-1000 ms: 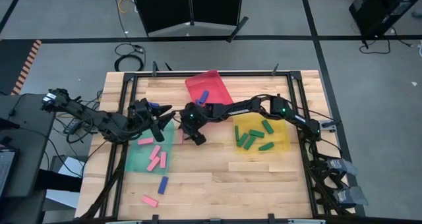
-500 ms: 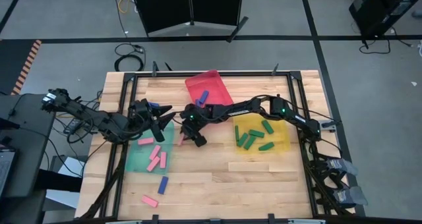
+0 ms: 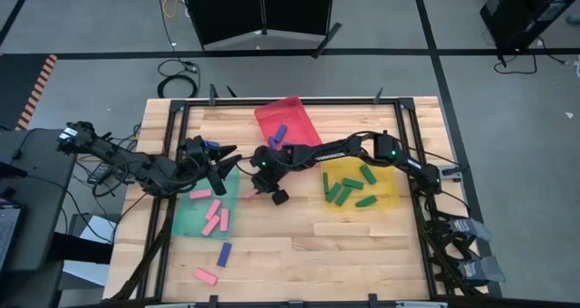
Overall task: Sort blocks
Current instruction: Put the pink block into the green bin, then put the blue block into the red bin
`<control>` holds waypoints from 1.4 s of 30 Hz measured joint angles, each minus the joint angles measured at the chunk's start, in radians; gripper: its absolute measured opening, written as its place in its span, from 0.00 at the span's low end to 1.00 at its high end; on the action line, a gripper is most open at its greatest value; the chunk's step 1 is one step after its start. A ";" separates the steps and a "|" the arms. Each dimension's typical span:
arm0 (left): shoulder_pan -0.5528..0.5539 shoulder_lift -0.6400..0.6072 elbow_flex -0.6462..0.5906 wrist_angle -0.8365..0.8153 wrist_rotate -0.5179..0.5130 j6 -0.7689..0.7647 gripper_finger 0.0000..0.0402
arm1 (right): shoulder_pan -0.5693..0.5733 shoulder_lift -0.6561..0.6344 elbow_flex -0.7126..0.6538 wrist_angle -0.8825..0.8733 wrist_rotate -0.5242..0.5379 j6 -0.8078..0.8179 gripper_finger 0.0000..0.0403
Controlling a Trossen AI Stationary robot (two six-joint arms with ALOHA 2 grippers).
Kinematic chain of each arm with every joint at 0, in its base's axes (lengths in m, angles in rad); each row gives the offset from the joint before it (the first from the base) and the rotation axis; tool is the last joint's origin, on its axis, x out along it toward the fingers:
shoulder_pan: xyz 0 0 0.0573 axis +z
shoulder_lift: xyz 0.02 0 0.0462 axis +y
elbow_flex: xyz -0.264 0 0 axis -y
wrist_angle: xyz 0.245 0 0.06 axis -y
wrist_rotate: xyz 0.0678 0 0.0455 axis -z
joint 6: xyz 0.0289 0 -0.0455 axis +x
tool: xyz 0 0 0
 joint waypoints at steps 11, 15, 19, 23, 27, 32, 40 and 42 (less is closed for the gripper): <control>0.000 0.000 0.000 0.021 0.000 -0.002 0.47 | 0.070 -0.151 -0.002 -0.076 0.049 -0.043 0.17; 0.000 -0.001 0.000 0.097 0.000 0.038 0.47 | 0.116 -0.146 0.000 0.160 0.182 -0.036 0.17; 0.000 -0.002 0.000 0.183 0.008 0.104 0.47 | 0.143 -0.086 0.002 0.417 0.234 0.004 0.17; 0.000 -0.002 0.000 0.192 0.028 0.109 0.47 | 0.147 -0.004 0.008 0.539 0.278 0.045 0.17; 0.000 -0.002 0.000 0.188 0.030 0.107 0.47 | 0.145 0.064 0.074 0.548 0.286 0.096 0.17; -0.001 -0.002 0.000 0.179 0.031 0.102 0.47 | 0.160 0.083 0.116 0.553 0.286 0.086 0.27; -0.001 -0.002 0.000 0.168 0.042 0.099 0.47 | 0.158 0.082 0.117 0.570 0.311 0.087 0.59; -0.001 -0.002 0.000 0.168 0.076 0.098 0.47 | 0.153 0.064 0.116 0.533 0.312 0.110 0.62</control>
